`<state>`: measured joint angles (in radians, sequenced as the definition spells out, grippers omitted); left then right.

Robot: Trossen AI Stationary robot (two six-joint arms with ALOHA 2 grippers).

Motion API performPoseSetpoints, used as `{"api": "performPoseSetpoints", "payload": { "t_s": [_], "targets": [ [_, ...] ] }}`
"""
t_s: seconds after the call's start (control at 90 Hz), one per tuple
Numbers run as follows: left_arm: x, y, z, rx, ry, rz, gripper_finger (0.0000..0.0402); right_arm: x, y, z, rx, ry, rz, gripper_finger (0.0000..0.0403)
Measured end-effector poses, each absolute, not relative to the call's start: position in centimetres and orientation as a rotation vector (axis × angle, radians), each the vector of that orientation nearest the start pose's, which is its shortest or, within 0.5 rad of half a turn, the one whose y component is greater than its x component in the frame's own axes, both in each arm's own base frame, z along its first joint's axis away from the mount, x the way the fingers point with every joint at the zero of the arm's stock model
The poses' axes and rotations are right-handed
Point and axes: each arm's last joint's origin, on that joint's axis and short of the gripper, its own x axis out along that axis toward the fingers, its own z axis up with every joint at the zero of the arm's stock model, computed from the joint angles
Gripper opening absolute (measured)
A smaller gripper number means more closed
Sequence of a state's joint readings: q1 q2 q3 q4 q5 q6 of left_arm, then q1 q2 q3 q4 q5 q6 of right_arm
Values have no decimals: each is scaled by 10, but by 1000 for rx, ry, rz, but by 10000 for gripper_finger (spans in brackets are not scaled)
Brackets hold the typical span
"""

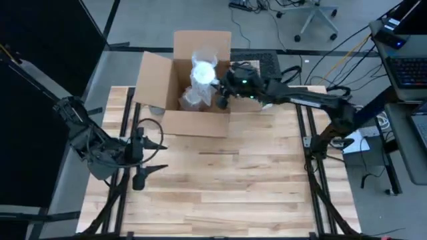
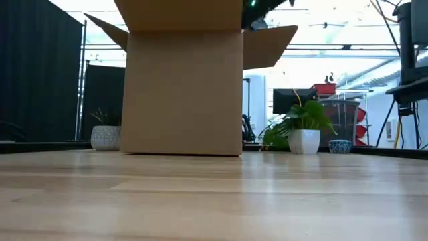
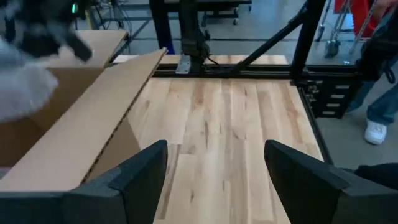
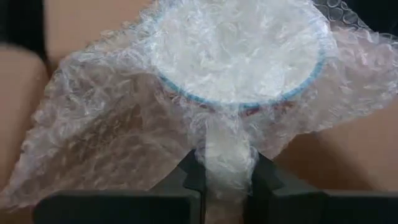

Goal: Wrap mug
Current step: Put the wrapped red mug into the cardboard box

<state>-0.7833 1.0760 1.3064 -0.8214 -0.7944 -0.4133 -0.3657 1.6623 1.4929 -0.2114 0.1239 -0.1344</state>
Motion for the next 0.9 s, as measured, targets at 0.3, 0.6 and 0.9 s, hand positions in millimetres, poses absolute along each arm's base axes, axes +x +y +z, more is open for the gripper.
{"api": "performPoseSetpoints", "payload": {
  "t_s": [0.3, 0.6, 0.9],
  "targets": [
    [153, -119, 401, 18, 393, 132, 258, 376, -163, 304, 6, 541, -499, 35],
    [153, -120, 401, 20, 392, 139, 257, 375, -172, 306, 47, 537, -523, 35],
    [153, -119, 401, 22, 393, 139, 258, 376, -188, 409, 72, 326, -500, 35]
  ]
}}
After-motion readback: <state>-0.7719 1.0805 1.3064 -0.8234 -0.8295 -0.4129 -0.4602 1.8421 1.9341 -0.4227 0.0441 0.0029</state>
